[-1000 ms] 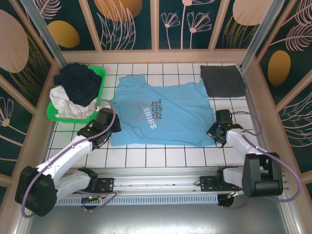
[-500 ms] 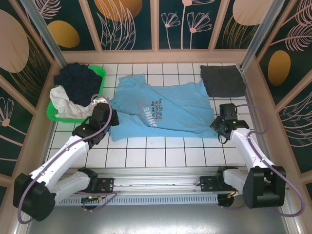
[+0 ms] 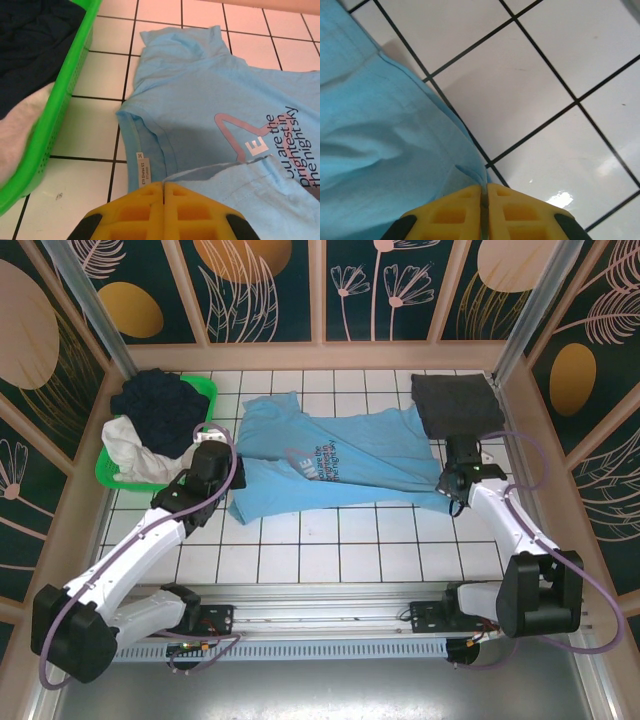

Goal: Fold and stack the t-shirts

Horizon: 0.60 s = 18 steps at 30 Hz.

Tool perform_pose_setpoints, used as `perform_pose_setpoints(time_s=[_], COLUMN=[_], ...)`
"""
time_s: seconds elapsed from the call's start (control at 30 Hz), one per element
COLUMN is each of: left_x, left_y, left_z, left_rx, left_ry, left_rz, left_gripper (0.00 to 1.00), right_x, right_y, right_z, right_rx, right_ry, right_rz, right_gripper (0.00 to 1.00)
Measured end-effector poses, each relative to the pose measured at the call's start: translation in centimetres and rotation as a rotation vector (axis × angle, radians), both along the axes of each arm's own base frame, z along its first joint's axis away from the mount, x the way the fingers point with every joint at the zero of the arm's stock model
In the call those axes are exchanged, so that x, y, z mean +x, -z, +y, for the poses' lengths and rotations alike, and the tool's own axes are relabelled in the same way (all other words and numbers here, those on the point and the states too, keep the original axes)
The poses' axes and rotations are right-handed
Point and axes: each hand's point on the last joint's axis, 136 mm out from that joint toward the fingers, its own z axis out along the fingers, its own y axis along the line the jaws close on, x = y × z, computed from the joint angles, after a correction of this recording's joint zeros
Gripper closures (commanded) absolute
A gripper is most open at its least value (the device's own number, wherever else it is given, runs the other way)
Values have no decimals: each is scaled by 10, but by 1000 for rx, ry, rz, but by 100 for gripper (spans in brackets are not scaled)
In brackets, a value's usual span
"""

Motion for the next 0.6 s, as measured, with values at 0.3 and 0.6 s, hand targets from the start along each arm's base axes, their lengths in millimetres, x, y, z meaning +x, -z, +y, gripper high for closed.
perform_pose_setpoints(time_s=[0.3, 0.6], left_x=[-3, -3], left_y=[1, 14], left_z=[-7, -7], left_rx=[-19, -6], left_ry=[44, 47], left_rz=[-5, 23], left_gripper=[100, 100], right_x=[1, -62], right_y=[1, 65], right_z=[8, 40], right_rx=[-31, 216], right_ry=[-23, -6], right_rz=[36, 134], right_gripper=[67, 62])
